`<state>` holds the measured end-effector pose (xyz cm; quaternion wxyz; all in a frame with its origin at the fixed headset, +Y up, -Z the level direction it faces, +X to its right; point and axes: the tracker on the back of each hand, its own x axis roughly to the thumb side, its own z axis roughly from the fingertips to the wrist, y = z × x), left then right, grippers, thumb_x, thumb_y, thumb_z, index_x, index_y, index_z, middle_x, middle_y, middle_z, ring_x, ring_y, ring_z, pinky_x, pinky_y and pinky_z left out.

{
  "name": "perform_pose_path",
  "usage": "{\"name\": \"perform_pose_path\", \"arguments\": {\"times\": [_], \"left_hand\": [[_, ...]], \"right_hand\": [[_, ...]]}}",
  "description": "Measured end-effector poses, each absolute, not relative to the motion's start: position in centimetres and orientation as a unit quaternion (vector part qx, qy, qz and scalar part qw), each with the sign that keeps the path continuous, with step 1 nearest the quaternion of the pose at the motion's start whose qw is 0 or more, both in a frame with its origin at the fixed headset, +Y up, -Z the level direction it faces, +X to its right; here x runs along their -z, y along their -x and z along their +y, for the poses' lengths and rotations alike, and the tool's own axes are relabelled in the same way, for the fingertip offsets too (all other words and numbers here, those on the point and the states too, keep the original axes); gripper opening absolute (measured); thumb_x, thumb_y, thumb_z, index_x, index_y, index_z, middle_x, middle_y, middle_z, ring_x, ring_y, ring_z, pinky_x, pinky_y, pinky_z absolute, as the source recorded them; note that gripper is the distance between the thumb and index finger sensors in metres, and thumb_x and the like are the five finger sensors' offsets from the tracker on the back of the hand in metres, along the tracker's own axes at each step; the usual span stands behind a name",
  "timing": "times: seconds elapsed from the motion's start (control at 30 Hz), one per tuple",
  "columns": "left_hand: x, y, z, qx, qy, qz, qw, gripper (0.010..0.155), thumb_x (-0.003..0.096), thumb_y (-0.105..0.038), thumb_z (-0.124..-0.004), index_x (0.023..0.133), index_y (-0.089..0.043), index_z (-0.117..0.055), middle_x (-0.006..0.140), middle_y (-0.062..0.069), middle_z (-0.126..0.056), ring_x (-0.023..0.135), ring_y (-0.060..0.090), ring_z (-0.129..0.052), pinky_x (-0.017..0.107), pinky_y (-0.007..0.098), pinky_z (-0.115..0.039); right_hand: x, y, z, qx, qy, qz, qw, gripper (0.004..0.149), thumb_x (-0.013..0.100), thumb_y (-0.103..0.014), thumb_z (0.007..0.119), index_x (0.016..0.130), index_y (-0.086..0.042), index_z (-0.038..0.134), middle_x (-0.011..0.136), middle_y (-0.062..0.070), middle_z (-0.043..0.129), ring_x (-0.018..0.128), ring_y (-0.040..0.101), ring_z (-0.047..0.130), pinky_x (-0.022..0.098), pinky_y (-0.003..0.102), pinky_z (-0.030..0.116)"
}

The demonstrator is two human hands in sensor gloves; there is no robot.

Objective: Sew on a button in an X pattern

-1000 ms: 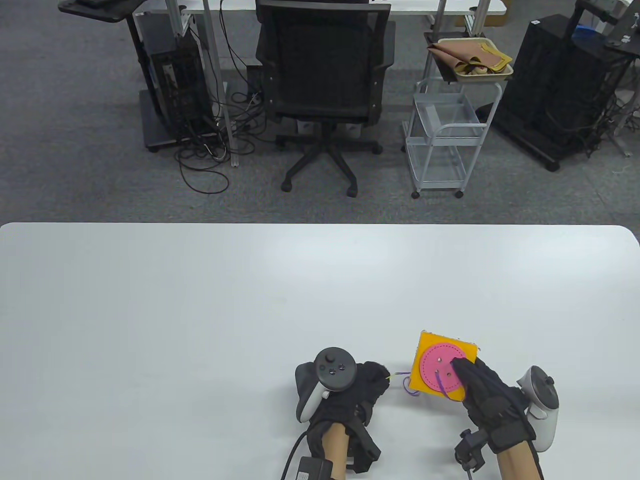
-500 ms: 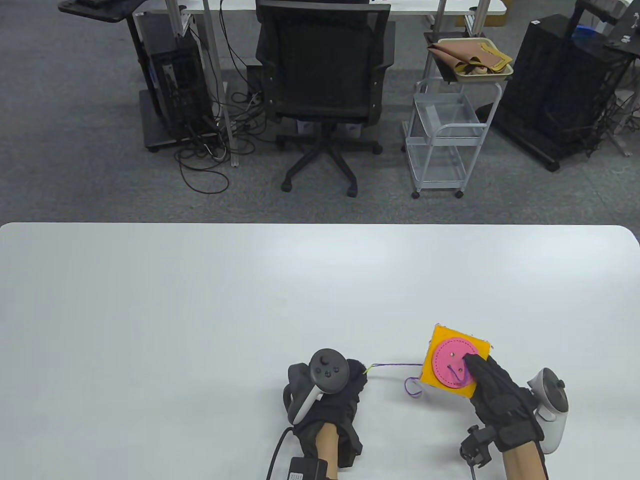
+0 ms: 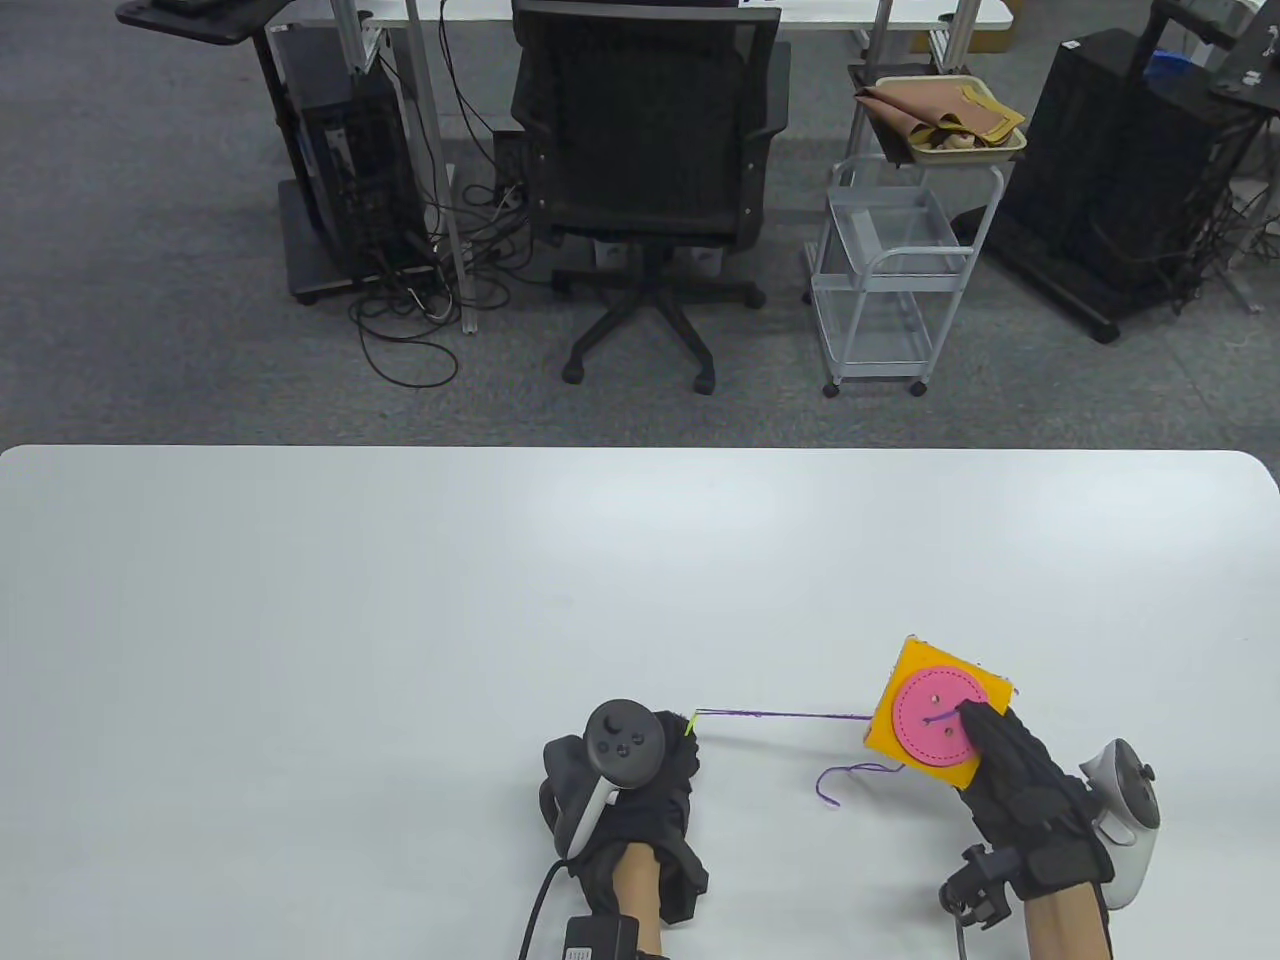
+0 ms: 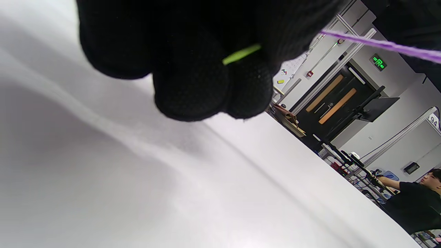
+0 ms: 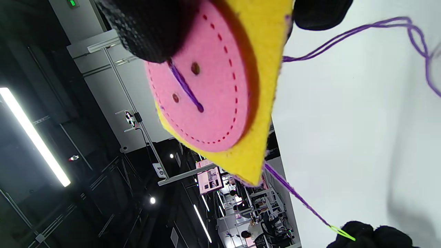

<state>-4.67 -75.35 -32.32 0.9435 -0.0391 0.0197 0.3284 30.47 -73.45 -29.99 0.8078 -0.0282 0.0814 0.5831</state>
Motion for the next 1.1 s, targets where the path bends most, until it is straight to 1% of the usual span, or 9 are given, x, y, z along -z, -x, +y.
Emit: {"name": "perform_pose_path", "arguments": {"times": [0.1,0.2,0.27,0.37,0.47,0.63,0.8,0.9,1.1], "left_hand": [[32.3,4.4,-75.4,-0.31,0.042,0.017,0.95,0.042,0.0487,-0.029,-0.077,0.088,-0.015,-0.075,0.064,0.001,-0.106,0.048,0.02,-0.108,0.044,0.049,-0.088],[32.3,4.0,-75.4,-0.302,0.042,0.012,0.952,0.054,0.0492,-0.027,-0.077,0.101,-0.017,-0.063,0.065,0.0,-0.105,0.049,0.021,-0.108,0.045,0.05,-0.087],[32.3,3.9,-75.3,-0.292,0.04,0.005,0.956,0.063,0.0498,-0.026,-0.076,0.107,-0.023,-0.05,0.067,0.001,-0.105,0.051,0.022,-0.107,0.046,0.05,-0.086],[32.2,3.8,-75.1,-0.293,0.034,0.002,0.956,0.067,0.0503,-0.025,-0.075,0.107,-0.032,-0.04,0.068,0.001,-0.105,0.052,0.022,-0.108,0.047,0.05,-0.087],[32.1,3.7,-74.9,-0.29,0.017,-0.003,0.957,0.061,0.0503,-0.025,-0.074,0.106,-0.035,-0.051,0.067,0.001,-0.106,0.05,0.021,-0.109,0.046,0.05,-0.087],[32.0,3.8,-74.7,-0.295,0.005,0.001,0.955,0.056,0.0499,-0.026,-0.075,0.103,-0.027,-0.06,0.069,-0.001,-0.106,0.053,0.022,-0.108,0.048,0.05,-0.086],[31.9,4.0,-74.6,-0.313,-0.024,0.012,0.949,0.044,0.05,-0.027,-0.075,0.093,-0.019,-0.071,0.07,-0.002,-0.105,0.054,0.022,-0.108,0.048,0.05,-0.086],[31.8,4.2,-74.3,-0.322,-0.043,0.019,0.945,0.038,0.0501,-0.029,-0.075,0.087,-0.021,-0.077,0.072,-0.002,-0.105,0.057,0.023,-0.107,0.05,0.05,-0.084],[31.6,4.3,-73.9,-0.342,-0.056,0.024,0.938,0.037,0.0498,-0.032,-0.077,0.086,-0.026,-0.081,0.083,0.001,-0.095,0.068,0.025,-0.097,0.056,0.052,-0.077]], "right_hand": [[30.0,-30.1,-73.3,-0.587,0.024,0.082,0.805,0.04,0.056,-0.04,0.067,0.09,-0.018,0.069,0.103,0.015,0.052,0.086,0.03,0.061,0.078,0.061,0.042],[29.9,-29.9,-73.2,-0.592,0.017,0.08,0.802,0.039,0.056,-0.04,0.068,0.09,-0.022,0.07,0.102,0.013,0.056,0.085,0.03,0.063,0.078,0.06,0.043],[29.9,-29.7,-73.1,-0.591,0.014,0.079,0.803,0.039,0.055,-0.041,0.069,0.09,-0.024,0.07,0.101,0.012,0.058,0.085,0.029,0.065,0.078,0.06,0.044],[29.9,-29.7,-73.0,-0.591,0.007,0.079,0.803,0.039,0.055,-0.041,0.069,0.09,-0.025,0.071,0.101,0.012,0.059,0.085,0.029,0.065,0.078,0.06,0.044],[29.9,-29.6,-73.0,-0.588,0.005,0.081,0.805,0.039,0.055,-0.041,0.069,0.09,-0.025,0.071,0.1,0.012,0.059,0.084,0.029,0.066,0.078,0.06,0.044],[29.8,-29.6,-72.8,-0.581,0.002,0.084,0.809,0.039,0.055,-0.041,0.069,0.09,-0.024,0.07,0.099,0.012,0.061,0.084,0.029,0.067,0.078,0.06,0.045],[29.9,-29.4,-72.9,-0.574,-0.004,0.087,0.814,0.039,0.055,-0.041,0.069,0.091,-0.026,0.07,0.097,0.011,0.066,0.082,0.028,0.07,0.077,0.059,0.047],[29.9,-29.3,-72.8,-0.571,-0.004,0.087,0.816,0.038,0.056,-0.042,0.068,0.091,-0.027,0.07,0.094,0.009,0.072,0.081,0.026,0.075,0.077,0.057,0.051],[29.9,-29.1,-72.9,-0.555,-0.006,0.093,0.827,0.039,0.057,-0.042,0.065,0.093,-0.027,0.068,0.088,0.007,0.082,0.074,0.021,0.085,0.074,0.051,0.062]]}}
